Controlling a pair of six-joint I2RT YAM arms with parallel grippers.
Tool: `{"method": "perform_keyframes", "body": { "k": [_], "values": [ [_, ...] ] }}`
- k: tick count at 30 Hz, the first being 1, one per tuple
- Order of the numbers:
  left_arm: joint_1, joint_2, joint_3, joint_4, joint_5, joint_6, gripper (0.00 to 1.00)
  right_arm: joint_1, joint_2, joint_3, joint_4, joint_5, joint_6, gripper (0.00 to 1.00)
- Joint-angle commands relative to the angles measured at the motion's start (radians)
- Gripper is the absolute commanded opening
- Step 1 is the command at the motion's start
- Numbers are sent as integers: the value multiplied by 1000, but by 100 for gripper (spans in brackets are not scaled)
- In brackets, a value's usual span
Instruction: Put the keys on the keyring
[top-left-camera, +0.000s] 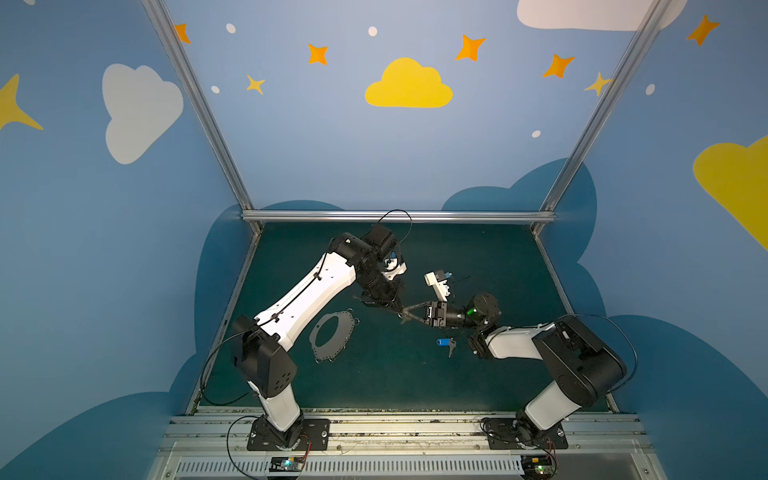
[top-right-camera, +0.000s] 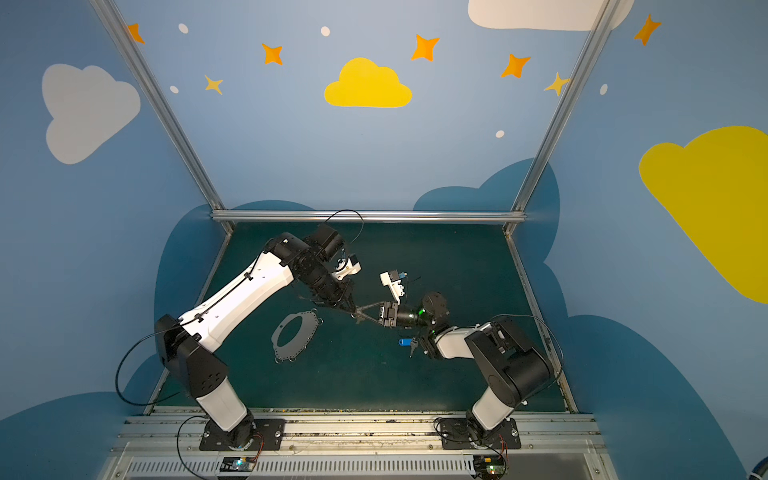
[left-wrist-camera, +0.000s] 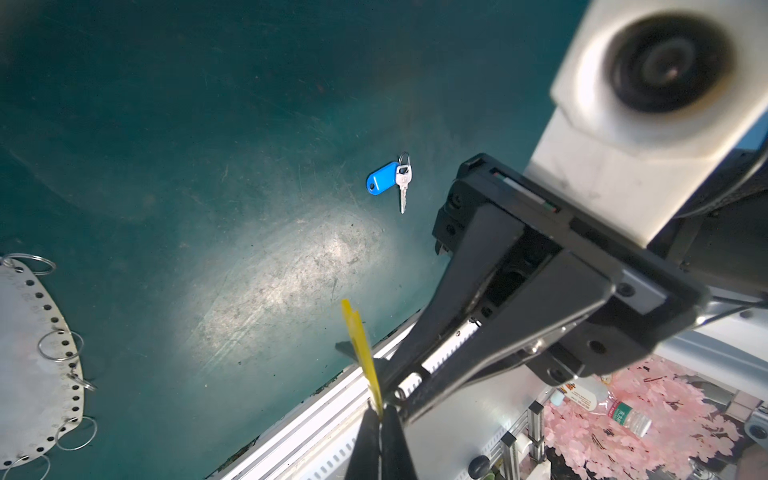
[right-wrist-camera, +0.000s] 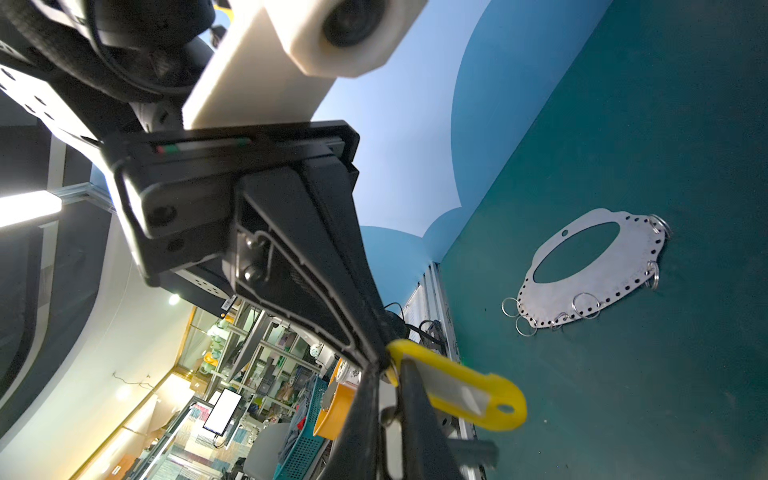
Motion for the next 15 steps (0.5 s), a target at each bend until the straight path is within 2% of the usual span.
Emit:
{"method": "perform_keyframes", "body": {
  "k": [1, 4, 7, 11, 12, 15],
  "values": [
    [8, -31, 3, 42, -4, -8, 4, 18, 0, 19, 23, -43, -1, 7],
    [10, -38, 2, 53, -5, -16, 4, 18, 2, 22, 23, -41, -1, 1],
    [15, -49, -2, 71, 5, -27, 5, 18, 10, 27, 23, -33, 1, 0],
    [36, -82, -35, 108, 4, -61, 30, 16, 8, 27, 23, -9, 0, 0],
    [43, -94, -50, 120, 3, -71, 33, 14, 6, 27, 23, -5, 1, 0],
    [71, -148, -117, 174, 11, -107, 35, 7, -2, 27, 23, 5, 0, 0]
  ]
}}
